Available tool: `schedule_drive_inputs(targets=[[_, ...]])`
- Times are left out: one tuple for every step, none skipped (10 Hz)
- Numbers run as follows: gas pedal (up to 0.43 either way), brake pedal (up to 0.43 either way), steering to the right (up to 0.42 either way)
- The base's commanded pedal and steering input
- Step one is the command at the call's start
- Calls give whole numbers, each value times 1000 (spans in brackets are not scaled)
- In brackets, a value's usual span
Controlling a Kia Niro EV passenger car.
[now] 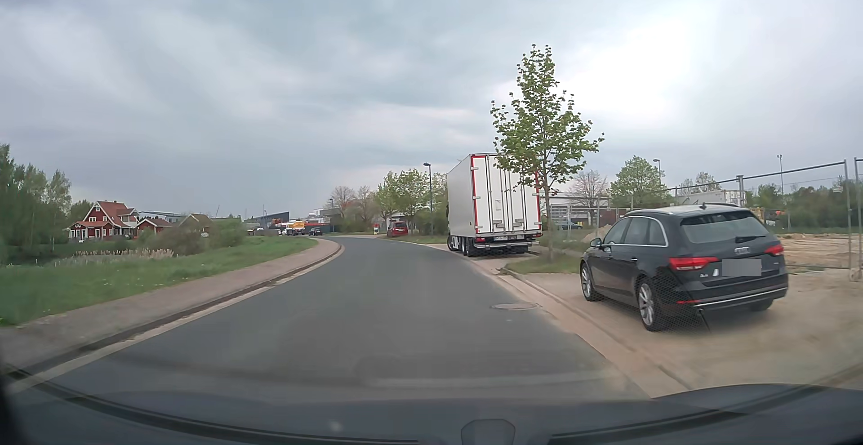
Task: Follow the waypoints while adhering to traffic rules and regulations
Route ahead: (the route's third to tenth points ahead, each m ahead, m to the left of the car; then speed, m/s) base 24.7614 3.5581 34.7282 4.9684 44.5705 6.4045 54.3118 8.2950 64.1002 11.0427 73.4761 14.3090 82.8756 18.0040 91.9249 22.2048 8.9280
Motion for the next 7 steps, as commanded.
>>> schedule_drive_inputs(targets=[[260, 0, -19], [260, 0, -20], [260, 0, -23], [260, 0, -24], [260, 0, -25], [260, 0, -26], [260, 0, -29]])
